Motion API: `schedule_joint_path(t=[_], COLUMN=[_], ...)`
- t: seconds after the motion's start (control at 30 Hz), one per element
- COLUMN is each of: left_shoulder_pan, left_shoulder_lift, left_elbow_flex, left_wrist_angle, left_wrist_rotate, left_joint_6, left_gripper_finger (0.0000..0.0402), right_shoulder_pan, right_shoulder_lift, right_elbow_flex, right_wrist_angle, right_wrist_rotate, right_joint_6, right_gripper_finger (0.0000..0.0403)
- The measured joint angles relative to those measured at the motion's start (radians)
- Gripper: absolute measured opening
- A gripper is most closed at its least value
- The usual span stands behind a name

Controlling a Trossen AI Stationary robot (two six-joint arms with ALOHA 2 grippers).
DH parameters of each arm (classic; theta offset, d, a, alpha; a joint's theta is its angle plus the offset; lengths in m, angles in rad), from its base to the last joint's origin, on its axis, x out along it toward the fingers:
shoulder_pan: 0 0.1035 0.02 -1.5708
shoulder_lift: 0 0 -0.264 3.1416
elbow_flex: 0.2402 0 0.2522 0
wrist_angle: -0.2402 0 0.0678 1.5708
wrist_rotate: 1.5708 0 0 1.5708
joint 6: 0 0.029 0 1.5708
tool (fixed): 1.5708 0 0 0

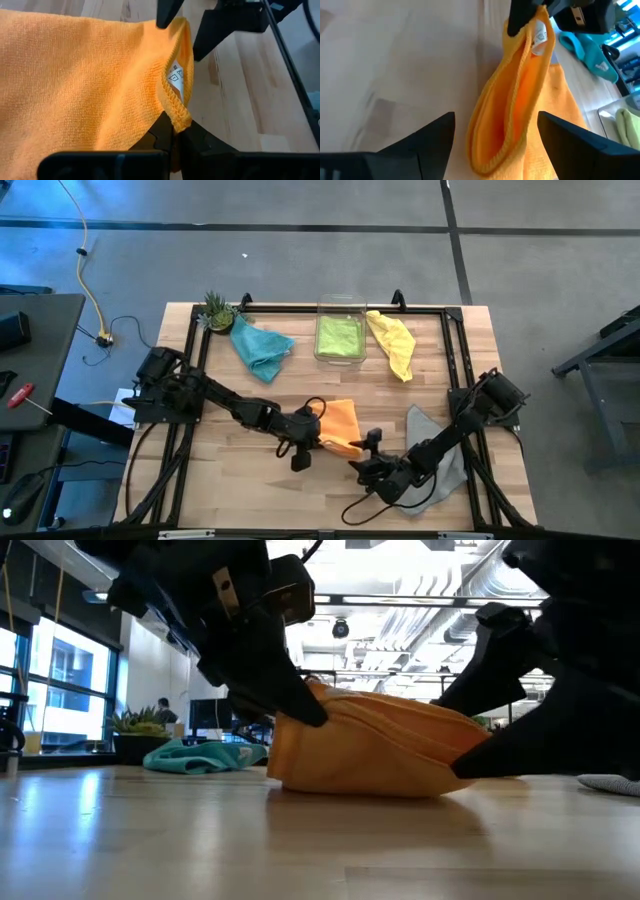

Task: Fold microfiber towels
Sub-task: Fold the orange microfiber cloth

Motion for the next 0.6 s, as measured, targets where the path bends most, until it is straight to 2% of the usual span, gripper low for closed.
schedule_joint_path(t=[0.37, 0.47, 0.6], left_shoulder_pan=[0.001, 0.001, 0.001], left_shoulder_lift=[0.000, 0.000, 0.000], left_elbow_flex=[0.000, 0.000, 0.000], left_wrist_angle=[0.014, 0.014, 0.013], left_wrist_rotate=[0.018, 0.018, 0.027], left_joint_6=[0.000, 0.007, 0.018], left_gripper_finger=[0.0000, 0.0000, 0.0000], right_shoulder_pan=[-0.015, -0.014, -0.014], right_shoulder_lift=[0.000, 0.000, 0.000], right_elbow_flex=[0.000, 0.000, 0.000], right_wrist_angle=[-0.040, -0.048, -0.052], right_wrist_rotate=[0.008, 0.000, -0.030], right_joint_6=[-0.010, -0.003, 0.000], right_gripper_finger=[0.0271, 0.0250, 0.0202])
